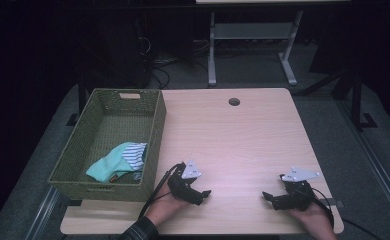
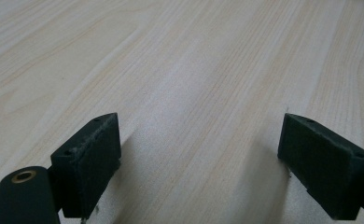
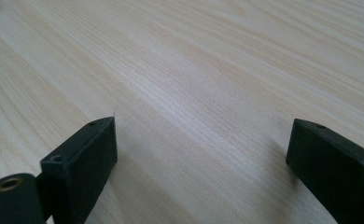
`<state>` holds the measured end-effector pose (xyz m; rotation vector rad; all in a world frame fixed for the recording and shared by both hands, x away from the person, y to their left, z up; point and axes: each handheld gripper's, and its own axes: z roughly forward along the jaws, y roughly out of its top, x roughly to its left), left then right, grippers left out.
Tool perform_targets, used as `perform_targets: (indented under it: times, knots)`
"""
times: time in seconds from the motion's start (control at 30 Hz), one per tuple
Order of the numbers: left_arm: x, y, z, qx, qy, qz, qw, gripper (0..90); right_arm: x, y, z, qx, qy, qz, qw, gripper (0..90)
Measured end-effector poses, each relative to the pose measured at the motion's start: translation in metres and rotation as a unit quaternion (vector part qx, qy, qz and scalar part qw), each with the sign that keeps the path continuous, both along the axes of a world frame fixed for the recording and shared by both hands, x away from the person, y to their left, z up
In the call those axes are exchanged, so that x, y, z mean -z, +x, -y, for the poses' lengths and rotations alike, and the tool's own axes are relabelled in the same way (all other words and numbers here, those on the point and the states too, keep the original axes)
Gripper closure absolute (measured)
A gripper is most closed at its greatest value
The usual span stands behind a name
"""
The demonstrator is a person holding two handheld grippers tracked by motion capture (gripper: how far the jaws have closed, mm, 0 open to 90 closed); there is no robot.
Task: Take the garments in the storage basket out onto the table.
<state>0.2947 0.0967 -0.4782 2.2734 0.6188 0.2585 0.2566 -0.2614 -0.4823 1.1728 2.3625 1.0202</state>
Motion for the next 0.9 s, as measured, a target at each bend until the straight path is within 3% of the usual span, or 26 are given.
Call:
perform_targets:
  times: [0.43,0.63,0.9]
  knots:
    - [0.000,0.000,0.000,-0.003,0.001,-0.001,1.0000,12.5,0.000,0.000,0.000,-0.001,0.001,-0.001,1.0000,7.5]
    - [-0.006,0.001,0.001,0.000,0.028,-0.004,0.9996,13.0,0.000,0.001,0.000,-0.004,0.000,-0.001,1.0000,6.9]
    - [-0.012,0.000,-0.002,-0.003,0.022,0.003,0.9997,13.0,0.000,0.000,-0.001,-0.008,-0.001,-0.002,1.0000,6.7]
